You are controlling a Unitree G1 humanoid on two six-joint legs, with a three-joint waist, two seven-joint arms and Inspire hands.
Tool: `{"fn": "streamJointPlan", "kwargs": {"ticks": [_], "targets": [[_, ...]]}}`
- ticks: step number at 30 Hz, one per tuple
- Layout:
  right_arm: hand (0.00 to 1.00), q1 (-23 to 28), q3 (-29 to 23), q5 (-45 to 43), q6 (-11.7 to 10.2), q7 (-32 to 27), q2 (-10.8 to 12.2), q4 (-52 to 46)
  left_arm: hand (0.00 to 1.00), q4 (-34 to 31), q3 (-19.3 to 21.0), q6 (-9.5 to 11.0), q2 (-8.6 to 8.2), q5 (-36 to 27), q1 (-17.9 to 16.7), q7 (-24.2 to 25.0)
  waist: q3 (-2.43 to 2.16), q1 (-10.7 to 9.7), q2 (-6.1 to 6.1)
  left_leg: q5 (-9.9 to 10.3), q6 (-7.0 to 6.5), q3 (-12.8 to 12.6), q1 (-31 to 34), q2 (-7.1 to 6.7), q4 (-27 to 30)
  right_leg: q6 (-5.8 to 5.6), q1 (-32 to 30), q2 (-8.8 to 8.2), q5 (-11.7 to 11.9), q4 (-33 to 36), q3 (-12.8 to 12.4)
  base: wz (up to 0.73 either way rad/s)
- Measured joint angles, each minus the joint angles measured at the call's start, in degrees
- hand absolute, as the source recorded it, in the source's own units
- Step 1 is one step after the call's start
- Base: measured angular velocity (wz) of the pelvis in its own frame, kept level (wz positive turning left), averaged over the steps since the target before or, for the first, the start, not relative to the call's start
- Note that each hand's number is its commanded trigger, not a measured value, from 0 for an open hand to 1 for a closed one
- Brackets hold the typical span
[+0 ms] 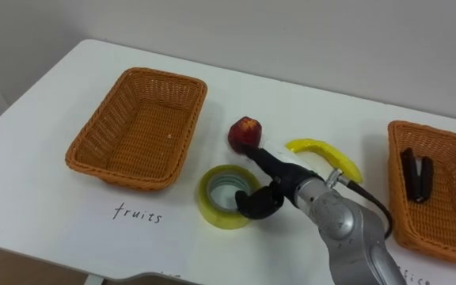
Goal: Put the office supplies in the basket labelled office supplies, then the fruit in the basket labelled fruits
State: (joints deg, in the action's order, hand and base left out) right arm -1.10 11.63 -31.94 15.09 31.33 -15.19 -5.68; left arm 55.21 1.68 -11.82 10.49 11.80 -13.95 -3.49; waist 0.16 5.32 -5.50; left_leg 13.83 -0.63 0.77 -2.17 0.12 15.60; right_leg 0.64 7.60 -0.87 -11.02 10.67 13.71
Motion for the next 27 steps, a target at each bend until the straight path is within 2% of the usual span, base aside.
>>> {"fn": "streamJointPlan", "kwargs": {"ticks": [1, 2, 3, 4, 5, 7, 14, 16, 27], "targets": [[0.05, 0.01, 0.0, -0.01, 0.03, 0.73, -0.02, -0.01, 0.0, 0.0, 0.27, 0.03, 0.0, -0.02, 0.03, 0.0, -0.01, 0.01, -0.01, 0.0, 0.0, -0.06, 0.0, 0.01, 0.02, 0.0, -0.05, 0.0, 0.0, 0.02, 0.01, -0.04], [0.19, 0.01, 0.0, -0.01, 0.04, 1.01, -0.03, -0.01, 0.0, -0.01, 0.37, 0.05, 0.01, -0.02, 0.18, 0.0, -0.01, 0.02, -0.01, 0.0, 0.0, -0.09, 0.0, 0.02, 0.03, 0.0, -0.08, 0.0, 0.0, 0.04, 0.0, -0.04], [0.27, 0.01, -0.01, -0.01, 0.11, 1.65, -0.08, -0.01, 0.0, 0.0, 0.39, 0.05, 0.03, -0.02, 0.32, -0.01, -0.01, 0.02, -0.02, 0.0, 0.0, -0.16, 0.0, 0.03, 0.05, 0.01, -0.12, 0.0, 0.0, 0.08, -0.05, -0.03], [0.58, 0.01, -0.01, -0.01, 0.4, 2.35, -0.12, -0.04, 0.0, 0.0, 0.39, 0.05, 0.03, -0.02, 0.31, -0.01, -0.02, 0.07, -0.03, 0.01, 0.0, -0.22, 0.0, 0.04, 0.08, 0.02, -0.15, 0.0, 0.01, 0.1, -0.11, -0.03], [0.74, 0.01, -0.01, -0.01, 0.67, 2.66, -0.12, -0.1, 0.0, 0.0, 0.39, 0.05, 0.03, -0.02, 0.32, -0.01, -0.03, 0.09, -0.05, 0.0, 0.0, -0.24, 0.0, 0.04, 0.09, 0.03, -0.16, 0.0, 0.02, 0.1, -0.12, 0.0], [1.0, 0.01, -0.03, -0.03, 1.22, 3.24, -0.13, -0.19, 0.0, 0.0, 0.41, 0.05, 0.03, -0.02, 0.33, -0.01, -0.07, 0.14, -0.1, 0.01, 0.0, -0.3, 0.0, 0.05, 0.14, 0.05, -0.18, 0.0, 0.03, 0.12, -0.15, 0.0], [1.0, 0.04, -1.56, -0.17, 1.34, 4.41, -0.2, -0.68, 0.0, 0.0, 0.42, 0.09, 0.06, -0.02, 0.52, -0.09, -0.19, 1.35, -0.36, 0.01, 0.0, -0.4, -0.09, 0.09, 0.1, 0.07, -0.16, 0.01, 0.04, 0.12, -0.25, 0.0], [1.0, 0.84, -1.5, -0.16, 2.08, 5.58, -0.18, -0.62, 0.0, 0.0, 0.45, 0.14, 0.06, -0.02, 0.48, -0.1, -0.14, 1.59, -0.44, 0.01, -0.01, -0.4, -0.07, 0.07, 0.1, 0.07, -0.17, 0.0, 0.05, 0.12, -0.24, 0.0], [1.0, 1.33, -1.63, -0.18, 2.53, 6.37, -0.23, -0.73, 0.0, 0.0, 0.48, 0.2, 0.18, -0.03, 0.51, -0.12, -0.14, 1.51, -0.56, 0.02, -0.02, -0.4, -0.07, 0.07, 0.05, 0.07, -0.2, -0.01, 0.05, 0.15, -0.25, 0.0]]}}
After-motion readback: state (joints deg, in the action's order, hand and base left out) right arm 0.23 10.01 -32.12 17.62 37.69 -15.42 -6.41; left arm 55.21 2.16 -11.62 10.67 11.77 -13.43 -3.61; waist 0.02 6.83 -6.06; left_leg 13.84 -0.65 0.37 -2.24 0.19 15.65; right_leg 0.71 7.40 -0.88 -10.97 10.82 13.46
